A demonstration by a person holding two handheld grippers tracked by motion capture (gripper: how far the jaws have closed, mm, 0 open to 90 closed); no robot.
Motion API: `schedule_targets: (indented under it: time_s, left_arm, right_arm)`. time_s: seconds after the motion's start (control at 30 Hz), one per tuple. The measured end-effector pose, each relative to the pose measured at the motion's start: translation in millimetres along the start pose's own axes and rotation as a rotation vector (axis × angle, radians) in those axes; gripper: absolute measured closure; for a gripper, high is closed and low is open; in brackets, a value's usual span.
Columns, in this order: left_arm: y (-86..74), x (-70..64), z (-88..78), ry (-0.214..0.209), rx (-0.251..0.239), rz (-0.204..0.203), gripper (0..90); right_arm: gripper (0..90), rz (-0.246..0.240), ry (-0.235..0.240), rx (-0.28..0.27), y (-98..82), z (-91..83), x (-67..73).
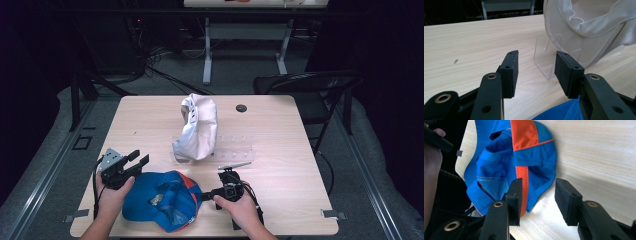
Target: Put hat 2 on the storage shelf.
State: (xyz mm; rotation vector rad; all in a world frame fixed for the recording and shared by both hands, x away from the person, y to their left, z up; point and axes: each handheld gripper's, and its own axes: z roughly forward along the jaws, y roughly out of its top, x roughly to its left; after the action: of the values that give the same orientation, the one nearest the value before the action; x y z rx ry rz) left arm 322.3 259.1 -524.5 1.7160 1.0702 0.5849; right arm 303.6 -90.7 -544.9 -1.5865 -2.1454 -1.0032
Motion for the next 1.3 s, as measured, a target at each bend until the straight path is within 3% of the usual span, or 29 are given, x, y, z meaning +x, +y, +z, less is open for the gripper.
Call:
schedule_targets:
  time_s: [0.03,0.1,0.2,0.33,0.7,0.83,0.9,1.0,1.13,1.3]
  left_arm:
    - [0.0,-0.1,0.0,0.0,0.001,0.004,54.5]
    - [-0.3,-0.6,0.5,0.0,0.0,0.006,54.5]
    - [-0.5,-0.7,0.9,-0.002,0.002,0.009,54.5]
    - [-0.5,-0.6,0.7,0.0,0.0,0.008,54.4]
    - [-0.4,0.2,0.2,0.003,-0.003,0.003,54.4]
    - [-0.5,0.0,0.4,0.002,0.0,0.003,54.4]
    - [-0.5,-0.1,0.4,0.003,0.0,0.004,54.4]
    - [-0.5,-0.1,0.5,0.003,0.0,0.003,54.3]
    - [-0.6,-0.1,0.6,0.002,0.001,0.003,54.3]
    - [-0.6,-0.1,0.5,0.002,0.001,0.003,54.3]
  right_arm:
    - [58.2,0.023,0.028,-0.023,-1.4,3.5,0.6]
    - [58.1,0.026,0.021,0.004,-1.7,4.2,2.0]
    - [58.0,-0.003,0.025,0.02,-2.3,7.9,4.2]
    - [57.8,-0.001,0.052,0.016,-3.5,14.3,8.4]
    - [57.6,-0.022,0.061,0.076,-5.4,33.4,13.1]
    - [57.8,0.025,0.112,0.084,-6.2,32.8,15.5]
    - [60.0,0.027,0.142,0.059,-5.6,30.9,15.9]
    - [67.1,0.013,0.139,0.061,-3.9,27.1,16.0]
    - [76.2,0.047,0.143,0.065,-2.4,23.6,16.3]
    - [77.4,0.077,0.138,0.079,-0.6,20.5,15.0]
